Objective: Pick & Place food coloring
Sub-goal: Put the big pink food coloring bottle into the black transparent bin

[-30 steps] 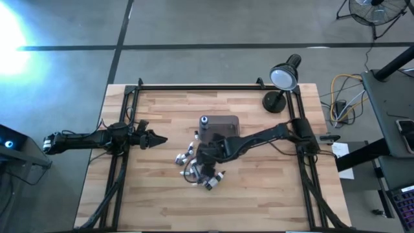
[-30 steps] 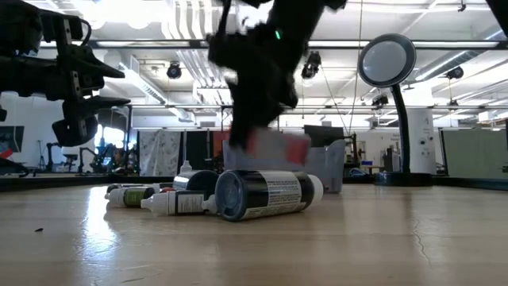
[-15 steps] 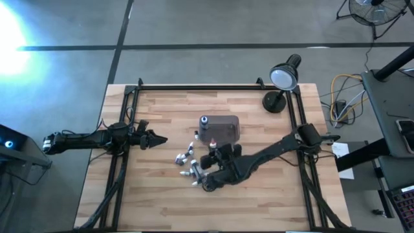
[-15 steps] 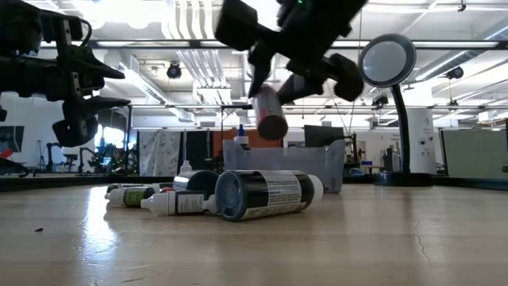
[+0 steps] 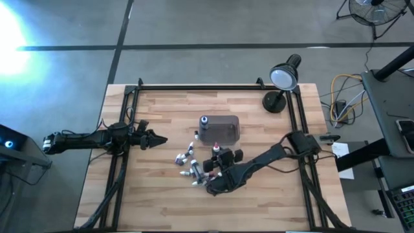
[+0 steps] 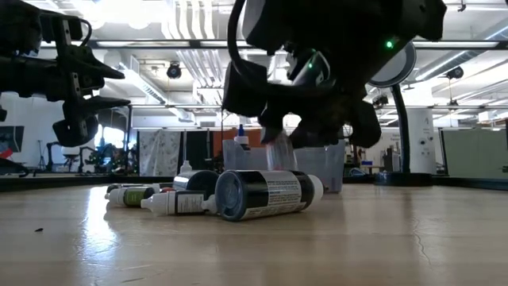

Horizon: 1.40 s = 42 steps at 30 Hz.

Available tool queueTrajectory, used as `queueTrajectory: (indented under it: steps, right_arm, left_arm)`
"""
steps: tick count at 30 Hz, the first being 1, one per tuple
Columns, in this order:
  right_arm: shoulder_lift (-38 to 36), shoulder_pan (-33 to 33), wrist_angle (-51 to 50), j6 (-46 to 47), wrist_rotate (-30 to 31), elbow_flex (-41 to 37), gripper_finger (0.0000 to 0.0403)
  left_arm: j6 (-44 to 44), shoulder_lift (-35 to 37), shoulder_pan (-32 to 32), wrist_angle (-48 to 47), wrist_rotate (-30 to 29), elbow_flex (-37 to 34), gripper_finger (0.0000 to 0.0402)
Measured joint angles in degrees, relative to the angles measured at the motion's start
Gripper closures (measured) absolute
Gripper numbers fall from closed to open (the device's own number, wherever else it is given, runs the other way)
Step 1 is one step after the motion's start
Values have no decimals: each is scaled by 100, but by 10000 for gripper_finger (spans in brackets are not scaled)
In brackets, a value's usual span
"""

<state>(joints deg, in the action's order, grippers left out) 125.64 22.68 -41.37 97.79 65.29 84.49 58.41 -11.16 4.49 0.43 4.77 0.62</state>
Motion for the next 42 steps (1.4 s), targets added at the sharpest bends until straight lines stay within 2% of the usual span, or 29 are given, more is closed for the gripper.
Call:
queueTrajectory:
  steps: [3, 18, 24, 33, 36, 42]
  right_arm:
    - [53, -1, 13, -19, 3, 4, 252]
    - [-246, -15, -22, -220, -792, 13, 253]
    - [-606, -18, -24, -308, -692, 13, 247]
    - [-714, -71, 14, -342, -1866, 10, 181]
    - [-717, -73, 13, -361, -2064, 10, 179]
    - [-1002, -83, -53, -693, -2346, 10, 204]
  left_arm:
    - [1, -7, 0, 0, 2, 0, 250]
    - [4, -9, 0, 0, 11, 0, 250]
    - [-3, -9, 0, 2, 15, 0, 250]
    - [-349, -9, 0, 0, 16, 0, 250]
    - [-420, -9, 0, 0, 18, 0, 250]
    - [-431, -9, 0, 0, 18, 0, 250]
